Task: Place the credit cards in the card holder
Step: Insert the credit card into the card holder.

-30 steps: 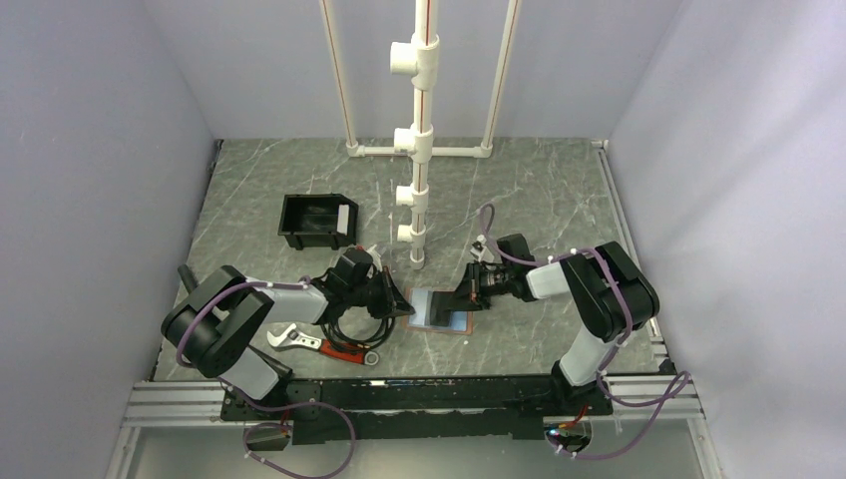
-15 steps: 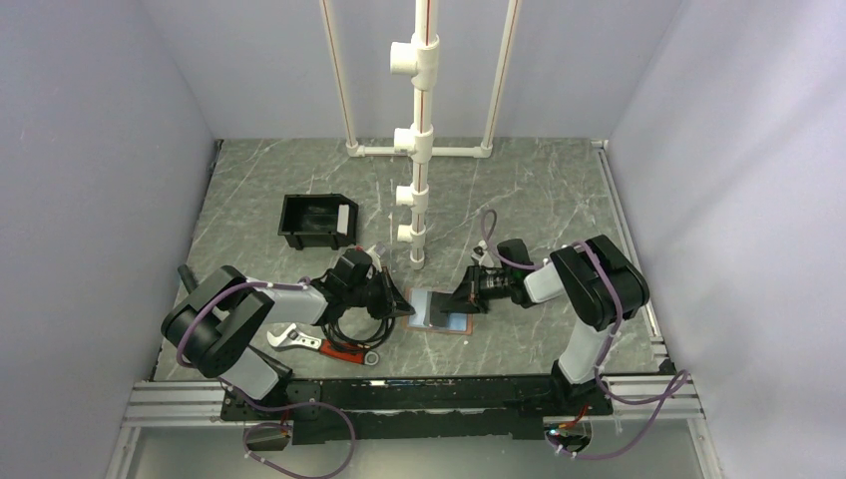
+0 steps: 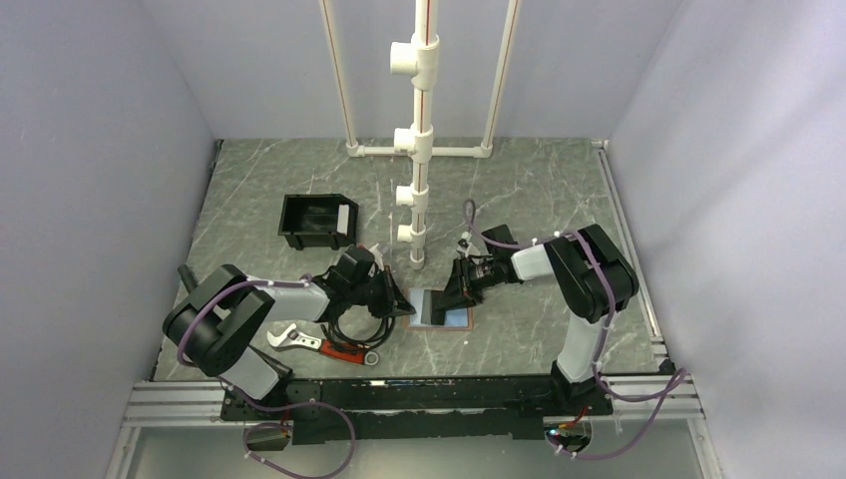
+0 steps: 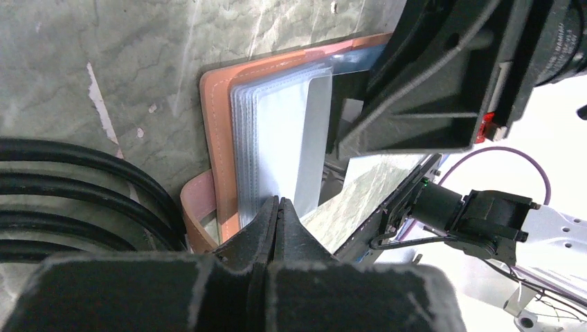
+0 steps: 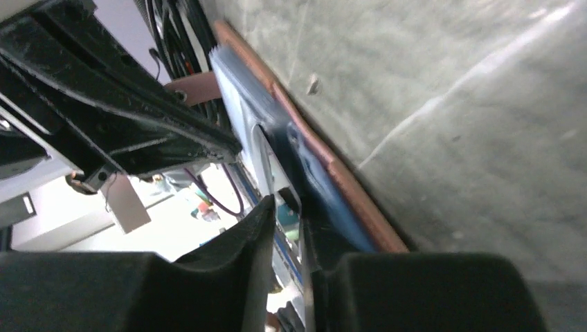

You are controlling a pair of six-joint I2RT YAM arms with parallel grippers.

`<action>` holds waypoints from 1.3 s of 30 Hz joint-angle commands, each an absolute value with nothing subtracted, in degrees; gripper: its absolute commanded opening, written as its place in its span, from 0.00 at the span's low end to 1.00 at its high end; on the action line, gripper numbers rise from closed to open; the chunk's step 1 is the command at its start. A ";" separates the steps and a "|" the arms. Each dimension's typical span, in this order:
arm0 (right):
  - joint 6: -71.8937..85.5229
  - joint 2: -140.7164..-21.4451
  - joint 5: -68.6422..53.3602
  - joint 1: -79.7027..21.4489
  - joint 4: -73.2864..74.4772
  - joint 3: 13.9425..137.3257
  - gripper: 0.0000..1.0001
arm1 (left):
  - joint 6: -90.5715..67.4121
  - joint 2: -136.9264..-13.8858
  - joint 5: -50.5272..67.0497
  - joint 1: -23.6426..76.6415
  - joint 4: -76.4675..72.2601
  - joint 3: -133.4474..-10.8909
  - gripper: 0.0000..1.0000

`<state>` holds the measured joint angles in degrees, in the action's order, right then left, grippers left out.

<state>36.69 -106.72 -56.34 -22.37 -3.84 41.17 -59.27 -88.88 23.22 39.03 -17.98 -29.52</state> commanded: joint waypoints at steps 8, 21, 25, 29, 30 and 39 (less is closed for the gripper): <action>24.76 -96.00 -39.48 -23.06 16.98 42.13 0.51 | -55.36 -86.51 21.31 38.56 -11.66 -30.92 0.00; 27.56 -98.63 -38.09 -26.77 10.55 44.08 0.23 | -50.85 -82.27 15.26 38.26 -1.01 -35.28 0.02; 26.55 -98.69 -38.83 -27.29 9.66 44.93 0.18 | -50.10 -88.13 16.58 38.20 -1.73 -37.06 0.00; 26.51 -99.44 -40.07 -28.91 8.14 46.53 0.16 | -49.70 -92.21 16.80 38.32 -2.31 -38.66 0.00; 27.11 -99.67 -40.55 -29.51 7.39 46.88 0.16 | -49.62 -92.66 17.05 38.32 -2.61 -39.05 0.00; 38.90 -98.54 -41.84 -32.69 -6.90 44.30 0.19 | -51.02 -92.09 18.33 38.72 -4.49 -38.85 0.00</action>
<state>32.99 -99.70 -41.12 -31.29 6.24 44.95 -51.18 -91.66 18.57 37.85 -2.72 -38.76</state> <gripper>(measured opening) 0.168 0.007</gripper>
